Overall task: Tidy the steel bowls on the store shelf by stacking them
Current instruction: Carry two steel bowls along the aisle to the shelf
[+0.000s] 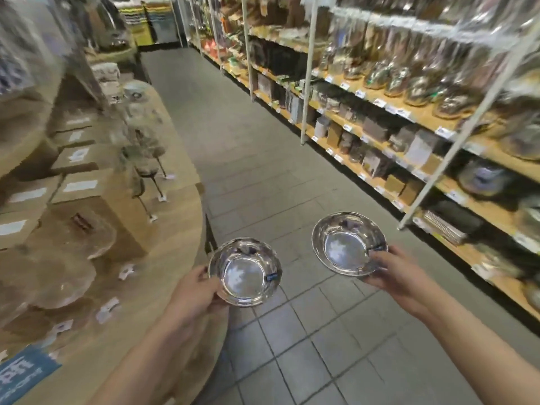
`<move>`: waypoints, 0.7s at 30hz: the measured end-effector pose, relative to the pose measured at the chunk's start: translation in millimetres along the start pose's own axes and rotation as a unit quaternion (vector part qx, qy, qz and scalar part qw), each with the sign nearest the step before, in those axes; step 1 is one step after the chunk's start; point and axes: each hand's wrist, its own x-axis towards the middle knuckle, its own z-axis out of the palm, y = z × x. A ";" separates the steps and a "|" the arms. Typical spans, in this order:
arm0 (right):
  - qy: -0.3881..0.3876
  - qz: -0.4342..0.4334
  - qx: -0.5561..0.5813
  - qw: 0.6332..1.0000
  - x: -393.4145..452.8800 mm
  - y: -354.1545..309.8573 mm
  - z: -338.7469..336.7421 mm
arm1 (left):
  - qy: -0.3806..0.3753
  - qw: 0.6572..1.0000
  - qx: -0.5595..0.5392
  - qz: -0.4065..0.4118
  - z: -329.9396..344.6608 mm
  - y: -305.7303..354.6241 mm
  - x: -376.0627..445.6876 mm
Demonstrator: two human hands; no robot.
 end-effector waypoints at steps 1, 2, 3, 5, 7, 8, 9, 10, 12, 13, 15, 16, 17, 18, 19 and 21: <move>0.010 -0.011 -0.001 1.000 5.0 -6.5 -16.7 | -0.006 1.000 0.003 0.003 19.4 8.1 5.5; 0.020 -0.020 -0.001 1.000 10.3 -12.6 -32.0 | -0.014 1.000 0.000 0.006 38.5 16.2 9.9; 0.031 -0.027 0.002 0.999 15.8 -18.9 -45.8 | -0.019 1.000 -0.001 0.009 56.9 23.9 14.4; 0.051 -0.032 0.012 0.998 27.2 -31.2 -70.4 | -0.025 1.000 0.001 0.013 91.6 36.8 23.6; 0.058 -0.033 0.027 0.997 37.2 -40.9 -90.3 | -0.031 0.999 0.006 0.007 122.3 46.8 32.1; 0.061 -0.033 0.037 0.997 41.7 -44.6 -98.7 | -0.037 0.999 0.008 0.002 136.0 51.2 36.6; 0.065 -0.034 0.048 0.996 47.0 -48.1 -106.7 | -0.045 0.999 0.008 -0.003 148.7 55.5 42.6; 0.069 -0.035 0.057 0.995 52.7 -51.6 -114.1 | -0.051 0.999 0.003 -0.008 160.8 60.3 49.1; 0.082 -0.033 0.071 0.994 67.4 -59.7 -128.7 | -0.061 0.998 0.008 -0.010 184.8 71.9 65.2; 0.088 -0.030 0.078 0.993 76.4 -63.9 -136.2 | -0.066 0.998 0.016 -0.009 196.8 78.0 75.2; 0.098 -0.028 0.084 0.991 96.2 -72.6 -149.5 | -0.074 0.997 0.023 -0.010 221.8 90.0 98.2; 0.104 -0.028 0.083 0.991 107.4 -77.3 -155.8 | -0.078 0.997 0.023 -0.010 234.7 95.6 111.2; 0.110 -0.029 0.080 0.990 119.6 -82.5 -161.9 | -0.082 0.996 0.024 -0.013 248.2 101.3 124.7; 0.118 -0.030 0.078 0.989 132.9 -88.7 -168.0 | -0.087 0.996 0.022 -0.016 262.4 107.4 139.0; 0.127 -0.032 0.076 0.989 148.1 -96.0 -174.2 | -0.095 0.995 0.021 -0.017 277.1 114.0 154.5; 0.145 -0.033 0.067 0.987 182.4 -114.8 -187.5 | -0.110 0.994 0.014 -0.017 308.6 129.1 188.4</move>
